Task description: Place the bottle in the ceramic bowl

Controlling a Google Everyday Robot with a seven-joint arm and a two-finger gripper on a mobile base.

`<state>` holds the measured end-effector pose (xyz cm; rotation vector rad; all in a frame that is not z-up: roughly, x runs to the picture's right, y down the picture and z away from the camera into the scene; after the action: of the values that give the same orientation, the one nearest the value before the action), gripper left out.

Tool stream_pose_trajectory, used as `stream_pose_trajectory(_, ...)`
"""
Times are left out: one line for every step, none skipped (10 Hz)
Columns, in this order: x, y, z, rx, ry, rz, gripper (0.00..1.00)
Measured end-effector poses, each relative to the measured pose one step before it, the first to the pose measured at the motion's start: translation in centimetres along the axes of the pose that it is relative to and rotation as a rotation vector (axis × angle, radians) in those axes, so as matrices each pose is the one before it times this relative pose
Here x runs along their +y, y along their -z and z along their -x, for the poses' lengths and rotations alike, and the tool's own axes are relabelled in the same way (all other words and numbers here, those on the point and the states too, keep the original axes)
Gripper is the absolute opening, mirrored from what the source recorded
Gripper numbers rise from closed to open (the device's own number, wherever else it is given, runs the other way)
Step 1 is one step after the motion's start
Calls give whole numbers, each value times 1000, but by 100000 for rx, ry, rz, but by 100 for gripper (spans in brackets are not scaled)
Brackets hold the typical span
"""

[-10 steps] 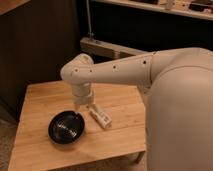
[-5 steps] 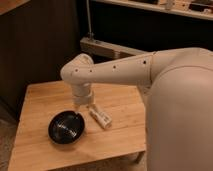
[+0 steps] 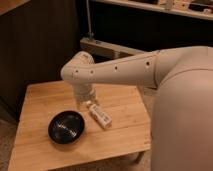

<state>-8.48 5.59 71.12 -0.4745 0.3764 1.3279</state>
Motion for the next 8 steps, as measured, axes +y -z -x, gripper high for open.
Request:
stream_pose_trajectory(-1475,143,1382,-2625,3423,14,65)
stream_pose_trajectory(-1880,132,1687,-2849,3694,911,65)
stream_pose_trajectory(-1516,-33,1259,-1787,2949,1121,65)
stream_pose_trajectory(-2143,-486,1304,-479,3275,2284,65)
stream_pose_trajectory(-1014,-477,552,603,2060,1609,65)
stream_pose_trajectory(-568,-981,349,1696,2372,1767,65)
stream_pose_trajectory(-65,-1690,49,2873,1904,2043,65)
stream_pose_trajectory(-18,-1581,-493,2514,511,1718,65)
